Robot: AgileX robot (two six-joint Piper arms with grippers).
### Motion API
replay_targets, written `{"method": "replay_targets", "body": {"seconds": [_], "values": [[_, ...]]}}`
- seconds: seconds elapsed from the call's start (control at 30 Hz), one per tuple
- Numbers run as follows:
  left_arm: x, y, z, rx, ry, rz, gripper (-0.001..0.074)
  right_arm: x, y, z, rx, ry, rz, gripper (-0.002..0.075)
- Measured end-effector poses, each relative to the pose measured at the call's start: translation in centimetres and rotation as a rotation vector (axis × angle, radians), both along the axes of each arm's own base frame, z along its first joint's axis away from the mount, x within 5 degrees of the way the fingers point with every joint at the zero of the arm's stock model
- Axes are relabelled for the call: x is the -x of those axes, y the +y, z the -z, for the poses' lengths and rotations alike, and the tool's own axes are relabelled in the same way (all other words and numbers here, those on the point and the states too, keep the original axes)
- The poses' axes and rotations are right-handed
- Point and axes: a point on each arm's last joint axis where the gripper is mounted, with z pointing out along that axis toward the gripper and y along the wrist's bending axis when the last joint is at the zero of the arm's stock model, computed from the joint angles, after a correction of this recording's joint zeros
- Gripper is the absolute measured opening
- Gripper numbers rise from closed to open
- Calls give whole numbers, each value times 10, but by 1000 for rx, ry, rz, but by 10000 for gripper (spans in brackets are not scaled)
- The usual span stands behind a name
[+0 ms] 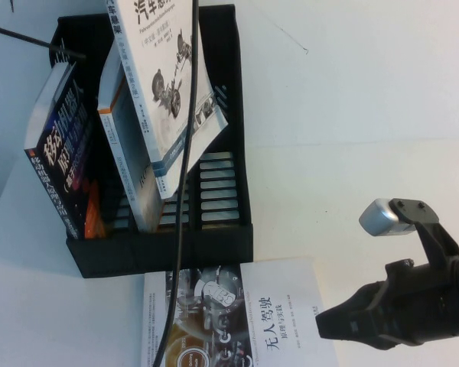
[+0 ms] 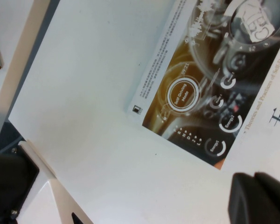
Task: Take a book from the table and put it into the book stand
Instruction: Place the book on the book shelf
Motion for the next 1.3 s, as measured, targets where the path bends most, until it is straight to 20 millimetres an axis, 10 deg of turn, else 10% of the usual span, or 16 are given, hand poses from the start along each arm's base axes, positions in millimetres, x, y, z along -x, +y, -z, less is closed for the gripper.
{"method": "replay_targets", "body": {"seconds": [0.77, 1.3], "values": [[-40, -15, 37, 118, 20, -123, 90, -2, -1, 0, 7, -17, 18, 0], [-34, -43, 47, 80, -10, -204, 90, -2, 0, 0, 4, -16, 11, 0]]}}
